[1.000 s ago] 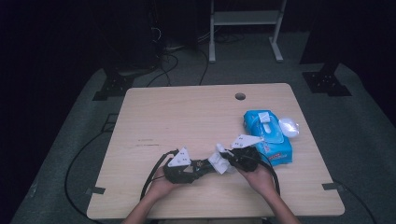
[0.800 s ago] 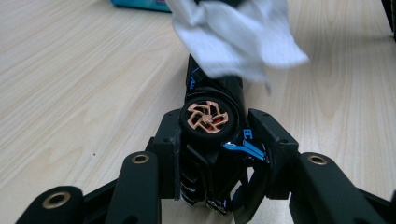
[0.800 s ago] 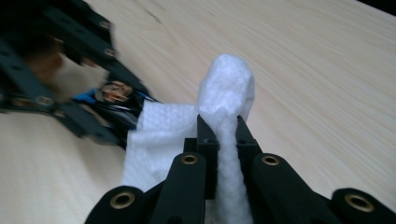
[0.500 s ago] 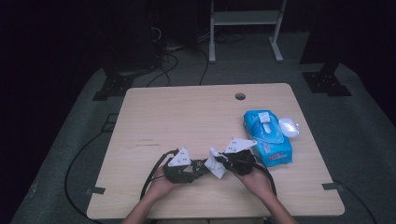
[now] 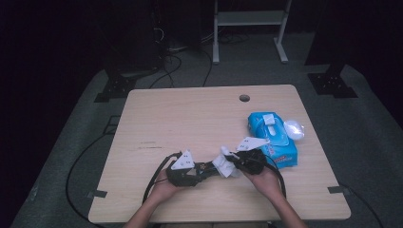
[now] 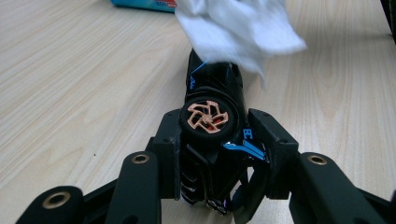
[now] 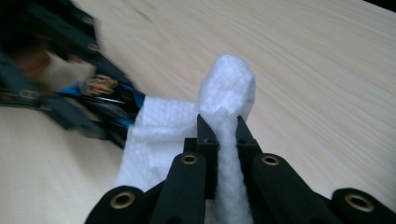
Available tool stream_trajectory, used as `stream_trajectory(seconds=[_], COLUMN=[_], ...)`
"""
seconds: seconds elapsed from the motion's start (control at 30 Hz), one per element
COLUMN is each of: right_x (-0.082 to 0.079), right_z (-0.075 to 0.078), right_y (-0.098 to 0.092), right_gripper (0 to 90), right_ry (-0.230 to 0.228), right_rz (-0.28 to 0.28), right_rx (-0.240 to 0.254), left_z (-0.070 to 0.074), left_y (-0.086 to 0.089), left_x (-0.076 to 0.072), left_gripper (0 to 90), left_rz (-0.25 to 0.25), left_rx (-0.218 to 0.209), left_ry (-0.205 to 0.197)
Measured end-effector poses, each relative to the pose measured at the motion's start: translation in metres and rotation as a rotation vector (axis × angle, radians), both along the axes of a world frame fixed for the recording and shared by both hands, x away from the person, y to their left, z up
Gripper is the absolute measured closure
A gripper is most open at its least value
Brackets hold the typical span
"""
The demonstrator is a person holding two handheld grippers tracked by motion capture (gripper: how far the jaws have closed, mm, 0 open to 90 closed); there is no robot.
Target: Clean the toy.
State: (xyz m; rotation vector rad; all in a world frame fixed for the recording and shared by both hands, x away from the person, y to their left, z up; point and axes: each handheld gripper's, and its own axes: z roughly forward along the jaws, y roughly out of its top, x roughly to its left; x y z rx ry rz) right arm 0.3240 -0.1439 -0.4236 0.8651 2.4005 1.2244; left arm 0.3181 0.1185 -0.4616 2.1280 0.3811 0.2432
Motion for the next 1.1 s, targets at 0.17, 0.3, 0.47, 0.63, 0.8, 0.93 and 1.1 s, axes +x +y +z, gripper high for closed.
stream_trajectory(seconds=[0.17,0.3,0.47,0.63,0.8,0.93,1.1], right_x=[-0.002,-0.004,0.0,-0.004,-0.001,-0.002,-0.008], right_z=[0.0,0.0,-0.001,-0.002,-0.002,-0.003,-0.004], right_y=[-0.002,0.008,-0.005,0.022,0.021,0.019,0.044], right_gripper=[85.8,85.8,85.8,85.7,85.8,85.8,85.8], right_ry=[-0.001,-0.017,0.012,0.039,0.015,0.032,0.034], right_rz=[-0.02,0.023,-0.026,0.079,0.056,0.043,0.138], right_rx=[0.008,0.0,0.017,0.066,0.025,0.05,0.076], left_z=[0.0,0.0,0.0,0.0,0.0,0.0,0.0], left_y=[0.0,0.0,-0.001,-0.001,-0.001,-0.003,-0.002], left_x=[0.001,0.0,0.001,0.001,0.001,0.001,0.002], left_gripper=[58.1,58.1,58.1,58.1,58.1,58.1,58.1], left_rz=[0.0,0.002,0.003,0.003,0.007,0.006,0.007], left_rx=[-0.003,0.004,0.003,0.001,-0.001,0.0,-0.003], left_ry=[0.005,-0.003,-0.003,0.001,0.0,0.001,0.013])
